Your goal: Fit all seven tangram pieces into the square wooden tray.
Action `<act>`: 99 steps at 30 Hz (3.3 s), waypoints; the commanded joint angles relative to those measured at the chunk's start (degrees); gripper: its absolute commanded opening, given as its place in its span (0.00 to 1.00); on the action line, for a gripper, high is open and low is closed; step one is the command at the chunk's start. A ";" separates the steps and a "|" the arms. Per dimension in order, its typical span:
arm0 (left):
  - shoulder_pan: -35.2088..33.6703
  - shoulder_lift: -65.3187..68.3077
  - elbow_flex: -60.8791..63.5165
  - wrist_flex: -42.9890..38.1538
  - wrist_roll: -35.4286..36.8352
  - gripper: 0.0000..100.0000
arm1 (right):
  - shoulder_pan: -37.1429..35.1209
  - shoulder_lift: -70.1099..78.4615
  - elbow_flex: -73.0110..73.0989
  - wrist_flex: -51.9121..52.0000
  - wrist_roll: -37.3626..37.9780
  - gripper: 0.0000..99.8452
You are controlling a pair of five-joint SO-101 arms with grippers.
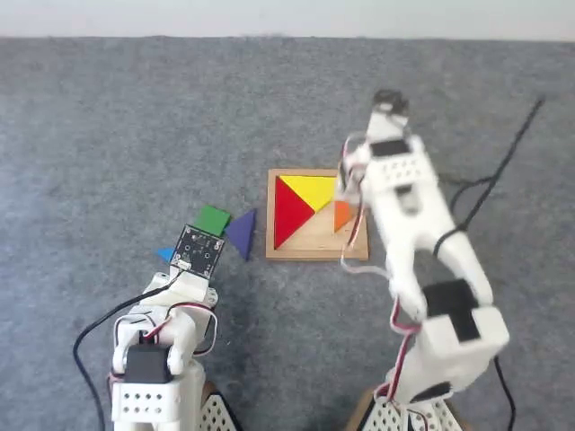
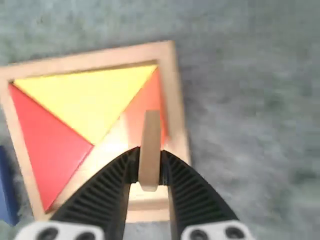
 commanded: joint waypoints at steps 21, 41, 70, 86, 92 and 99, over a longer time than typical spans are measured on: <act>-0.26 -1.32 -0.40 0.18 -0.62 0.02 | -6.81 -0.31 7.38 -13.93 8.88 0.01; -0.26 -1.32 -0.40 0.18 -0.62 0.02 | -8.66 -0.22 7.65 -15.52 8.88 0.20; -0.26 -1.32 -0.40 0.18 -0.62 0.02 | -6.11 0.22 8.44 -13.23 15.47 0.12; -0.26 -1.32 -0.40 0.18 -0.62 0.02 | -1.89 -1.89 7.47 -12.70 18.81 0.12; -0.26 -1.32 -0.40 0.18 -0.62 0.02 | 1.89 5.49 1.41 -12.18 19.25 0.12; -0.26 -1.32 -0.40 0.18 -0.62 0.02 | 1.71 1.19 -0.70 -8.40 19.78 0.12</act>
